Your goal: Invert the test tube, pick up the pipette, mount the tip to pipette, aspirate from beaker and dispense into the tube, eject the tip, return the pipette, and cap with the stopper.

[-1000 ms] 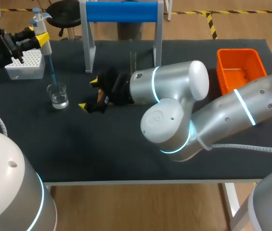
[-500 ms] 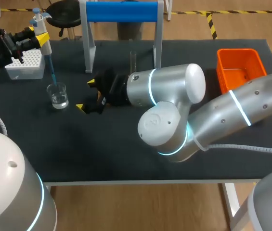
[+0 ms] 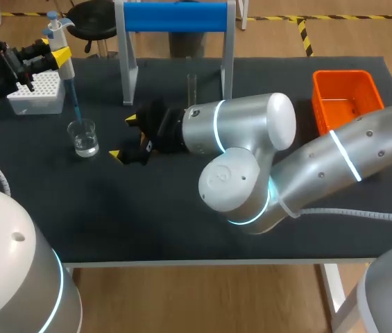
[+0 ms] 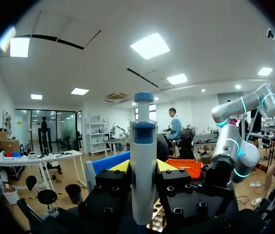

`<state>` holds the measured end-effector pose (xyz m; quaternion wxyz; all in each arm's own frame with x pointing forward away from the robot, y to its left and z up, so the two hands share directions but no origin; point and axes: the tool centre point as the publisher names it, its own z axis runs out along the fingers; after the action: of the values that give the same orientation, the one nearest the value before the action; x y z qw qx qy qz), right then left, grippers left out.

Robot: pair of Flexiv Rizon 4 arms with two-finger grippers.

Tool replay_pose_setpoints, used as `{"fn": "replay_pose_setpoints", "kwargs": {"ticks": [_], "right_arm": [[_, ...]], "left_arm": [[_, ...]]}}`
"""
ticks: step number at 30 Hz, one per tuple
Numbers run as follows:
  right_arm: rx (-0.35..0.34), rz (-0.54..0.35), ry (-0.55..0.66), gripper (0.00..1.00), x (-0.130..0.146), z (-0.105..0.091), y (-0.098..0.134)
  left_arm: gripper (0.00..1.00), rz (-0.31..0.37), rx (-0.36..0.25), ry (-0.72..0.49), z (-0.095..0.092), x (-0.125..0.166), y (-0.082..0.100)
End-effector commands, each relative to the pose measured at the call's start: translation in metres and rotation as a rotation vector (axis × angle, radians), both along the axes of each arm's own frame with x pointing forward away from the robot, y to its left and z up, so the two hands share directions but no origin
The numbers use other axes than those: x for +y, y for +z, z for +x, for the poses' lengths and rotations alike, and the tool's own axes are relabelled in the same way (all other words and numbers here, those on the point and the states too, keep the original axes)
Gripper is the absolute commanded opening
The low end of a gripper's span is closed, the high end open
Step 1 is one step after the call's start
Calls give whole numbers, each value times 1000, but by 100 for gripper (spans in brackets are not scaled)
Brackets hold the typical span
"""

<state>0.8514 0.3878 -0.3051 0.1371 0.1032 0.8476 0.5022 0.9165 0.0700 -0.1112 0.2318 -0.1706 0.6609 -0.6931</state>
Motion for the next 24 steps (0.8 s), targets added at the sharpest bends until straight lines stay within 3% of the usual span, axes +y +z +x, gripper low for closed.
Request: {"fn": "replay_pose_setpoints", "kwargs": {"ticks": [1, 11, 24], "right_arm": [[-2, -2, -5, 100, 2, -1, -1], [-2, -2, -5, 100, 2, -1, -1], [-2, -2, -5, 100, 2, -1, -1]], "left_arm": [[0, -3, -3, -4, 0, 1, -1], [0, 13, -18, 3, 6, 3, -7], [0, 12, -21, 15, 15, 12, -28]]}}
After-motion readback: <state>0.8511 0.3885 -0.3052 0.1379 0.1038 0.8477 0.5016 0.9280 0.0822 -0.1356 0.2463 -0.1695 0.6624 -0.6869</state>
